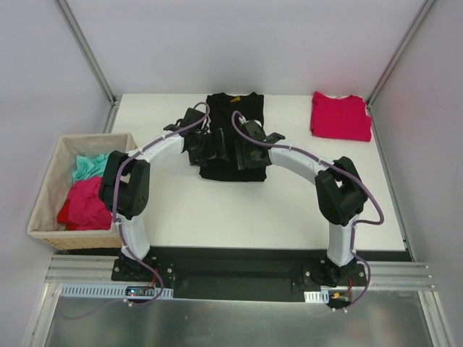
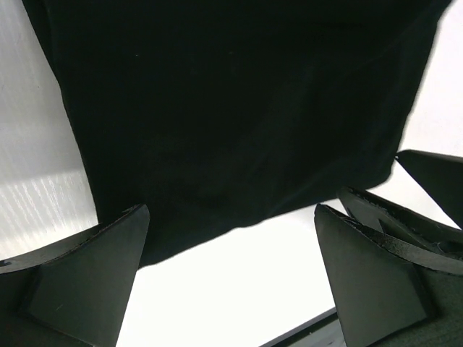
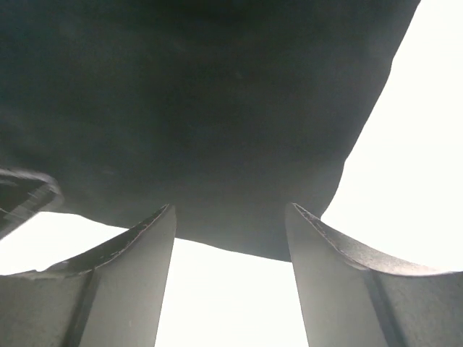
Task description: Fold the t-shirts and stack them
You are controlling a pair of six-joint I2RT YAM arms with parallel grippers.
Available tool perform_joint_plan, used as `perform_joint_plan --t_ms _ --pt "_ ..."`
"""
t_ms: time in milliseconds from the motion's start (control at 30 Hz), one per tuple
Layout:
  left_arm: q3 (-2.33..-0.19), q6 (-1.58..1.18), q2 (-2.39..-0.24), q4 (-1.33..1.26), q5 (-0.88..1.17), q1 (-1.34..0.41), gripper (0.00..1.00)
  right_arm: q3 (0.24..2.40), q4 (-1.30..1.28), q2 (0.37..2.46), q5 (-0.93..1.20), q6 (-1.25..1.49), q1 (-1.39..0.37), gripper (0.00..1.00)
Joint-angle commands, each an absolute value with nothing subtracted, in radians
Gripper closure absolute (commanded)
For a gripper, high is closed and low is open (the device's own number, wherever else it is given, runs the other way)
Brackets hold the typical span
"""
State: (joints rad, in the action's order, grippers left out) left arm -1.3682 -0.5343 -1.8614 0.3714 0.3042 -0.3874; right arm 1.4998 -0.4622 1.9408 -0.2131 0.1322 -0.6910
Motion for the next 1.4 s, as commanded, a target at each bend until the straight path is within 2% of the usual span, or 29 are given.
perform_joint_plan --t_ms 0,433,767,1200,1367 --pt "-1.393 -0.518 -1.901 0.376 0.281 -0.399 0.01 1.477 -0.437 1.947 -0.232 0.163 -0.692 0.35" --pt "-1.358 -0.511 -1.945 0.376 0.259 -0.428 0.01 1.39 -0.393 2.014 -0.193 0.182 -0.733 0.36" --pt "-1.236 -0.525 -1.896 0.387 0.235 -0.474 0.01 1.227 -0.351 1.945 -0.189 0.199 -0.772 0.36" --pt "-0.93 -0.6 -1.663 0.385 0.17 -0.574 0.01 0.979 -0.368 1.738 -0.238 0.236 -0.885 0.36" --pt "-0.871 -0.614 -1.592 0.385 0.135 -0.6 0.01 0.96 -0.403 1.687 -0.287 0.262 -0.951 0.36"
